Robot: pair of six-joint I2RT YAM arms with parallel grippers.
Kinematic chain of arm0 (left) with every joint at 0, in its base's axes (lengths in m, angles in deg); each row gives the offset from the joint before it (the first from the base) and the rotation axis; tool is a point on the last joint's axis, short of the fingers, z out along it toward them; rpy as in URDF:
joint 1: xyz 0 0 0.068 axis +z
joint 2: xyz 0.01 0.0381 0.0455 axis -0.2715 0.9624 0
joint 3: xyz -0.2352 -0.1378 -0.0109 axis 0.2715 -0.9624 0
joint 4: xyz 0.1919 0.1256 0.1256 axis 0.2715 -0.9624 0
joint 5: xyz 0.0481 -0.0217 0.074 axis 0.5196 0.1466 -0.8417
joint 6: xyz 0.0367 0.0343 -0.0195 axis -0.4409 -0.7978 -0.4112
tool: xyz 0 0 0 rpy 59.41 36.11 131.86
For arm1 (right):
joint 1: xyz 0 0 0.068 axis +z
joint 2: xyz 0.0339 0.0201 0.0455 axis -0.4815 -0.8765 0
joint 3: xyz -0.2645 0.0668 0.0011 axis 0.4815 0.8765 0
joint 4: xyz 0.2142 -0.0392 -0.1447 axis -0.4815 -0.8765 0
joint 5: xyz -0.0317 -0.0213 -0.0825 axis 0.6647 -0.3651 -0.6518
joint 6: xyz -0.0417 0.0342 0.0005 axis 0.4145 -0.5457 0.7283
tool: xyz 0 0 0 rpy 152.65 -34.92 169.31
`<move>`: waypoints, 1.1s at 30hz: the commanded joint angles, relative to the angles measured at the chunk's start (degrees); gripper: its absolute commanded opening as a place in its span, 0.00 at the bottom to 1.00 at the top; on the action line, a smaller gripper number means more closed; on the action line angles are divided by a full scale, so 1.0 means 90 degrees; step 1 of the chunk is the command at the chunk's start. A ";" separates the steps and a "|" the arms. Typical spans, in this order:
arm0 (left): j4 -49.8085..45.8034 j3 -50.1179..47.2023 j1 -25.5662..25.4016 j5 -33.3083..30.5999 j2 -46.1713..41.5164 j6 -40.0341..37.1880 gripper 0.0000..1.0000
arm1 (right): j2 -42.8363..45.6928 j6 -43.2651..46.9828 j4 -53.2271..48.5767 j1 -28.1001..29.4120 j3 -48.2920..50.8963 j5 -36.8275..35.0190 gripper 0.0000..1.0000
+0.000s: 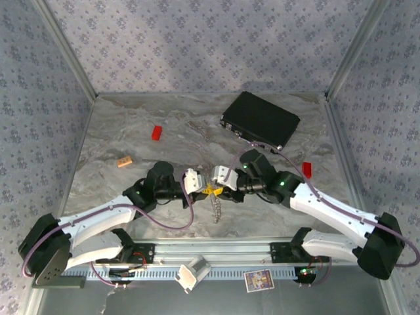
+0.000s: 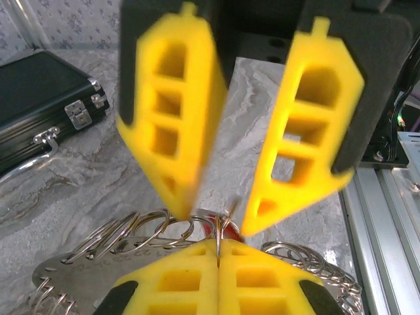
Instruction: Put the keys on the keyring
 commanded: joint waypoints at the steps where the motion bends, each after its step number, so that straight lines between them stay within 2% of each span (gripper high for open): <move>1: 0.1089 -0.0251 -0.0039 0.0177 -0.0199 0.0360 0.00 | 0.0444 -0.0857 0.0946 -0.0433 0.0511 0.1098 0.31; 8: 0.2019 -0.0622 -0.0036 0.0222 -0.0172 0.0734 0.00 | 0.0524 -0.1178 0.1446 -0.0345 0.0874 0.1058 0.30; 18: 0.2273 -0.0714 -0.0039 0.0334 -0.0161 0.0872 0.00 | 0.0191 -0.1185 0.1654 -0.0197 0.0827 0.1101 0.23; 21: 0.2275 -0.0727 -0.0039 0.0362 -0.0182 0.0865 0.00 | 0.0170 -0.1166 0.1674 -0.0177 0.0797 0.1090 0.15; 25: 0.2316 -0.0758 -0.0038 0.0370 -0.0196 0.0881 0.00 | 0.0181 -0.1082 0.1589 -0.0171 0.0768 0.1161 0.00; 26: 0.2314 -0.0753 -0.0037 0.0340 -0.0198 0.0897 0.00 | 0.0181 -0.1038 0.1539 -0.0177 0.0744 0.1199 0.00; 28: 0.2152 -0.0691 -0.0039 0.0179 -0.0209 0.0903 0.04 | 0.0190 -0.0894 0.1313 -0.0177 0.0643 0.1238 0.00; 30: 0.1576 -0.0526 -0.0038 0.0051 -0.0266 0.0729 0.10 | 0.0184 -0.0659 0.0910 -0.0177 0.0478 0.1132 0.00; 33: 0.0670 -0.0258 -0.0037 -0.0126 -0.0374 0.0406 0.13 | 0.0133 -0.0225 0.0155 -0.0157 0.0166 0.0856 0.00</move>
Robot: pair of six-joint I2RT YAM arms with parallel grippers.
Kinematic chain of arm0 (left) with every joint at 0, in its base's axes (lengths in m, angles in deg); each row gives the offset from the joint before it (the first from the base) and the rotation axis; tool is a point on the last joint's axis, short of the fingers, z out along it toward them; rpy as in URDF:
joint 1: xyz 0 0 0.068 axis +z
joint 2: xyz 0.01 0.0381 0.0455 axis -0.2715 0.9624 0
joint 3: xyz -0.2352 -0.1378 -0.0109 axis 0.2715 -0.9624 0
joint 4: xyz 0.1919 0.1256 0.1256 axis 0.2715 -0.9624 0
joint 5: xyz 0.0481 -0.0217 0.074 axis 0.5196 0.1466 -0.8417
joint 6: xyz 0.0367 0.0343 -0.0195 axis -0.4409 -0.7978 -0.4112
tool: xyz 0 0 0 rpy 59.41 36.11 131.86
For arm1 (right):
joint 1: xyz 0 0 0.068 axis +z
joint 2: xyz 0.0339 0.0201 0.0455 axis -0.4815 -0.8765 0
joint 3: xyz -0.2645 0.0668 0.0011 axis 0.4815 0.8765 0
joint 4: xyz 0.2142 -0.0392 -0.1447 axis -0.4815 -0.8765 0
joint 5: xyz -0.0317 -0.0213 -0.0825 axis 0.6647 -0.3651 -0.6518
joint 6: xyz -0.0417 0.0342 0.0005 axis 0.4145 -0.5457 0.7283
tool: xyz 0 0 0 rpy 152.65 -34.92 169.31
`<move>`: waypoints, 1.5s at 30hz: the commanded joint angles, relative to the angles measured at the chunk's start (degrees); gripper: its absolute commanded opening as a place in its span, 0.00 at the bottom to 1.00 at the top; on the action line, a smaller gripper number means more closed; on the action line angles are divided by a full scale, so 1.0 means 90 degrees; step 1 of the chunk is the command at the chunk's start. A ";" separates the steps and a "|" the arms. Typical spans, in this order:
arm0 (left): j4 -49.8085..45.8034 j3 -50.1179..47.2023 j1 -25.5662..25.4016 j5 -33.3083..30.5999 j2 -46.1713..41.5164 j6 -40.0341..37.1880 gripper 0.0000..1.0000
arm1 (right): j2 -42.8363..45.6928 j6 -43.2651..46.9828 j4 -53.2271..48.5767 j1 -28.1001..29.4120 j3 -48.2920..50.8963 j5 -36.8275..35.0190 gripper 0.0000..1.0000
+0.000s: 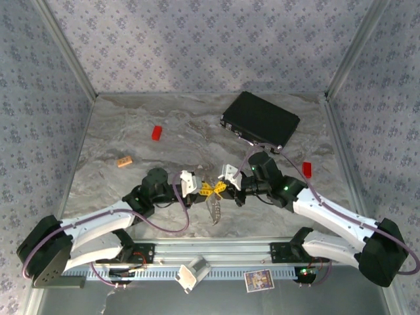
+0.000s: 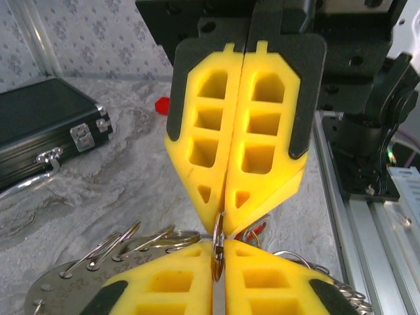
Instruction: Put the keys on the keyring
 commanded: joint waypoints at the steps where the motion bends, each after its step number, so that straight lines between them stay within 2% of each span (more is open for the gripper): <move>1: -0.0795 0.0452 -0.0004 -0.0200 -0.0221 -0.0366 0.13 | -0.0059 0.0574 -0.0945 0.0062 -0.0553 -0.0179 0.00; 5: -0.1280 0.0651 -0.0010 -0.0267 -0.0191 -0.0482 0.16 | -0.0283 0.0806 -0.1478 0.0154 -0.0887 -0.0321 0.00; 12: -0.1497 0.0819 -0.0001 -0.0093 0.0044 -0.0518 0.14 | -0.0533 0.0886 -0.1532 0.0337 -0.1207 -0.0338 0.00; 19: -0.1449 0.0804 -0.0008 0.0085 0.0074 -0.0539 0.00 | -0.0545 0.0542 -0.1167 0.0319 -0.1133 -0.0418 0.00; 21: -0.1203 0.0670 -0.0010 -0.0037 -0.0009 -0.0429 0.00 | -0.0354 0.0220 -0.0957 0.0193 -0.0906 -0.0628 0.28; 22: -0.1001 0.0575 -0.0006 -0.0114 -0.0044 -0.0343 0.00 | -0.0239 0.0084 -0.0872 0.0137 -0.0776 -0.0668 0.34; 24: -0.0287 0.0287 -0.0009 -0.0250 -0.0080 0.0011 0.00 | 0.0089 -0.0214 -0.0634 0.0061 -0.0441 -0.0829 0.38; 27: 0.0444 0.0036 -0.0005 -0.0316 -0.0052 0.0367 0.00 | 0.0539 -0.0447 -0.0353 0.0064 0.0050 -0.1231 0.39; 32: 0.0714 -0.0068 -0.0008 -0.0263 -0.0058 0.0438 0.00 | 0.0721 -0.0522 -0.0057 0.0179 0.0533 -0.1665 0.39; 40: 0.0643 -0.0039 -0.0009 -0.0124 -0.0080 0.0428 0.00 | 0.0276 -0.0505 0.0286 0.0343 0.0454 -0.1653 0.41; 45: 0.0632 -0.0041 -0.0003 -0.0155 -0.0138 0.0441 0.00 | 0.0271 -0.0435 0.0358 0.0364 0.0441 -0.1241 0.46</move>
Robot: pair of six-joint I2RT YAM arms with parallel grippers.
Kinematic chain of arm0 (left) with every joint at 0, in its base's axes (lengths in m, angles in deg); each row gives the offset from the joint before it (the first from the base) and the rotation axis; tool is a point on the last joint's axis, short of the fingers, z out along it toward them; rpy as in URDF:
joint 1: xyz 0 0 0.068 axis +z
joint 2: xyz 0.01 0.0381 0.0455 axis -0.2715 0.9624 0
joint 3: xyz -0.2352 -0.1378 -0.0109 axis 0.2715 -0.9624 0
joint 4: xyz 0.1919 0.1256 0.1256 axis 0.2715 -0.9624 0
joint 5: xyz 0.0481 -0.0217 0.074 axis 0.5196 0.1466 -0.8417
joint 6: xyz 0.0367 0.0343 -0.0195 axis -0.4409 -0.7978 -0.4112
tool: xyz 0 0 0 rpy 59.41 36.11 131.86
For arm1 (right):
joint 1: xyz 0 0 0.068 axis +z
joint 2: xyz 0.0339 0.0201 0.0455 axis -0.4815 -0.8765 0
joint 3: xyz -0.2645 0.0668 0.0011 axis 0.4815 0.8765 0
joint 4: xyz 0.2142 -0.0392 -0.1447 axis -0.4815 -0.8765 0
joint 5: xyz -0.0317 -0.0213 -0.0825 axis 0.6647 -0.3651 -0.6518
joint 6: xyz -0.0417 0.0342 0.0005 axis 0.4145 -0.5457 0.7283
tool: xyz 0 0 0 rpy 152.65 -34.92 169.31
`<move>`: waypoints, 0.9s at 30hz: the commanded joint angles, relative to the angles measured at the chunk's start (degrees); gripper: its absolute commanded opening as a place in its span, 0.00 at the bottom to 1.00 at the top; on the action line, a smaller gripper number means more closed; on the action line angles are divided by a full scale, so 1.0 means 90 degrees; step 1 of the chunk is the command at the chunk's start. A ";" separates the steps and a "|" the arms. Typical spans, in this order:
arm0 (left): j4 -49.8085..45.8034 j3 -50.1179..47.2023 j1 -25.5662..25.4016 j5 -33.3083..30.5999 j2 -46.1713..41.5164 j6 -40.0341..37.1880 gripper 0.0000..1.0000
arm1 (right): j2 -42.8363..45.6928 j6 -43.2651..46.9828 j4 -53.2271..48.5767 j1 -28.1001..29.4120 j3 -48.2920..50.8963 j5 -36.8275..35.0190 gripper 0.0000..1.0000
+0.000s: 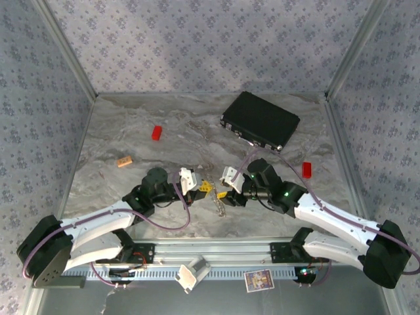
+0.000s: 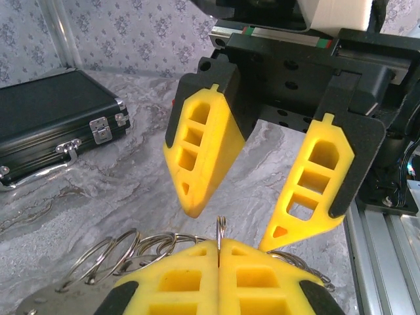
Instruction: Put the keys on the keyring
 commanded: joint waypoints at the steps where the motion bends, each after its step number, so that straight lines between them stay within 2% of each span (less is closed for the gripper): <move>1: 0.0376 0.0010 -0.0009 0.0128 -0.0191 0.0099 0.00 | -0.0013 -0.0030 0.0186 0.0057 -0.0044 0.0268 0.47; 6: 0.0485 -0.0025 -0.0010 0.0140 -0.0220 0.0167 0.00 | -0.0076 0.0015 0.0271 0.0129 -0.0047 -0.0105 0.47; 18: 0.0525 -0.0030 -0.0004 0.0224 -0.0236 0.0221 0.00 | -0.0180 0.0164 0.0476 0.0179 -0.0100 -0.0434 0.45; 27: 0.0460 -0.0031 -0.0010 0.0080 -0.0314 0.0158 0.00 | 0.0016 0.0371 0.0285 0.0178 -0.0051 -0.0444 0.20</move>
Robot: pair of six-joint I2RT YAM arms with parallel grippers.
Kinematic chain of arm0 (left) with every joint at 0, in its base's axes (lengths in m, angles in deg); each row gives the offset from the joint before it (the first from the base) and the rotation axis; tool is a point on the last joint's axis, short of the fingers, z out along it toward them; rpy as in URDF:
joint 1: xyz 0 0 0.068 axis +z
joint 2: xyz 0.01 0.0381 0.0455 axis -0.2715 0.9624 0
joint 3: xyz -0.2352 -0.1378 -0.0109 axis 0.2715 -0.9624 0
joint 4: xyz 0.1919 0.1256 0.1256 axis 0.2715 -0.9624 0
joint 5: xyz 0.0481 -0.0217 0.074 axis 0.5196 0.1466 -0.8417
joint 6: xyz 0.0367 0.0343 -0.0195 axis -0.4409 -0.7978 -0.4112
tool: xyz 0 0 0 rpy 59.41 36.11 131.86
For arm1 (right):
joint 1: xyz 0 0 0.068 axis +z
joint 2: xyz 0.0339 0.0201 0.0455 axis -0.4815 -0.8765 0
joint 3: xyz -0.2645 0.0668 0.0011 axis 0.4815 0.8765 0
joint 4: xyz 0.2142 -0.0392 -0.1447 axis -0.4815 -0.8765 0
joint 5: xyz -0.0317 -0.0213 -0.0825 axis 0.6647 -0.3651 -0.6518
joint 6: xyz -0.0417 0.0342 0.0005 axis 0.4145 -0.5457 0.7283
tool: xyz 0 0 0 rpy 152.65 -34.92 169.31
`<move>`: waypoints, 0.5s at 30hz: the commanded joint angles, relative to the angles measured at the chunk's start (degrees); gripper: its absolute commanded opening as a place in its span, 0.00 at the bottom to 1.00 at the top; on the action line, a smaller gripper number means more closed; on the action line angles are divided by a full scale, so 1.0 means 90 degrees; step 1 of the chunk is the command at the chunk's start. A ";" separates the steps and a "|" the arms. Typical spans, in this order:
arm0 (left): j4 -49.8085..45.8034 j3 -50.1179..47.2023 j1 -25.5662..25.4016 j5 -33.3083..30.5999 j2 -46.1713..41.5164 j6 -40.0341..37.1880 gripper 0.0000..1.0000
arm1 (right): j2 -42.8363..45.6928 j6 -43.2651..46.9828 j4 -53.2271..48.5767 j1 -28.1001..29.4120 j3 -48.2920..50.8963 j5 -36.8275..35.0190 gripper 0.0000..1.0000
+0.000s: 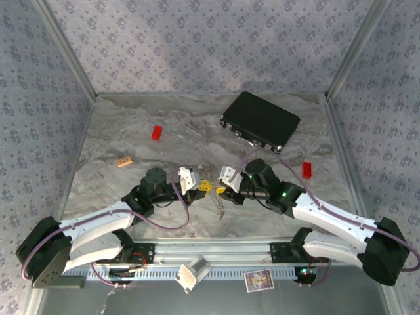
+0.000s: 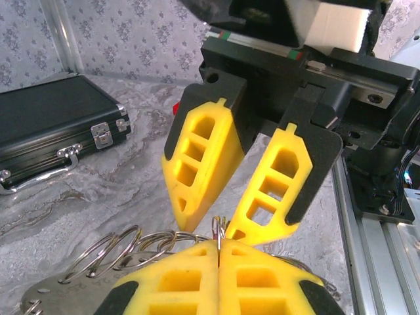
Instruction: Put the keys on the keyring
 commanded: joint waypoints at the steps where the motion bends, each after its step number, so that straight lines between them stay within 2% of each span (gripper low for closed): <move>1: 0.0362 -0.0017 -0.0006 0.0074 -0.0248 -0.0008 0.00 | 0.0137 0.0177 -0.0145 0.0042 -0.0066 -0.0043 0.17; 10: 0.0261 0.0087 -0.0010 0.0408 -0.0339 -0.0072 0.00 | -0.0032 0.0434 -0.0394 0.0049 -0.0231 -0.0054 0.03; 15: 0.0202 0.0147 -0.0002 0.0514 -0.0289 -0.0208 0.00 | -0.0285 0.0479 -0.0607 0.0156 -0.0338 0.0151 0.01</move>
